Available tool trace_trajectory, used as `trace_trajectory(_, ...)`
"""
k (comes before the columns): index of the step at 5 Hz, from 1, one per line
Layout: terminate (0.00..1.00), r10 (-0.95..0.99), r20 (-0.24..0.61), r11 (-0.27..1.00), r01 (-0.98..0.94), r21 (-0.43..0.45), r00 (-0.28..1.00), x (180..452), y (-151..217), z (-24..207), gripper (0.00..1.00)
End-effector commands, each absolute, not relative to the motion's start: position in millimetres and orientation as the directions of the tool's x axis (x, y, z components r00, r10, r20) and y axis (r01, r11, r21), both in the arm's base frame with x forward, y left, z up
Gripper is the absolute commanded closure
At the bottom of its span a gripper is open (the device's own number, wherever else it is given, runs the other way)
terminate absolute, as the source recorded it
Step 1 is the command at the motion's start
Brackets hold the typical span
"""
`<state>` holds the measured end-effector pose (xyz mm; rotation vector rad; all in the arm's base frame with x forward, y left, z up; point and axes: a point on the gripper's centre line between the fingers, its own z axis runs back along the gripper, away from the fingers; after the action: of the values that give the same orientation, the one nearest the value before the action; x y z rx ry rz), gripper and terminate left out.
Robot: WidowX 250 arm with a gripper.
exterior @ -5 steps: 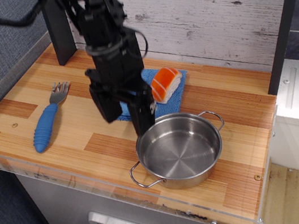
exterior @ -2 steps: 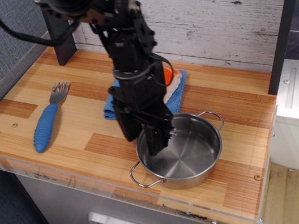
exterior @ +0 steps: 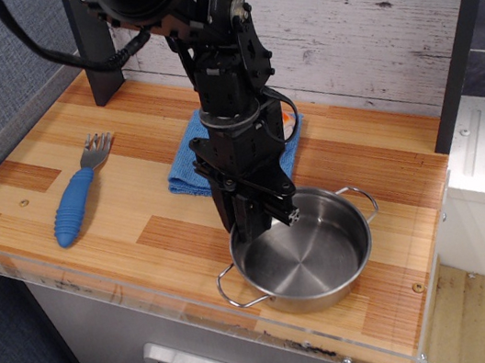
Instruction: Move pot to left of blue cloth.
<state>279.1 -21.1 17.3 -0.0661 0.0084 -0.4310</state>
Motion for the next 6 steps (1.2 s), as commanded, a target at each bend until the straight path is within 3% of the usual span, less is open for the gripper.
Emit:
trace_trajectory(1, 0.0, -0.366, 0.189, 0.924, 0.38, -0.043, 0.911, 306, -4, 101, 1.0)
trace_trajectory(2, 0.0, -0.219, 0.223, 0.972, 0.232, -0.033, 0.95, 321, 49, 123, 1.0)
trace_trajectory(4, 0.0, -0.014, 0.131, 1.0, 0.017, -0.019, 0.991, 338, 144, 94, 1.0)
trace_trajectory(6, 0.0, 0.028, 0.097, 1.0, -0.029, 0.002, 0.995, 355, 169, 79, 1.0)
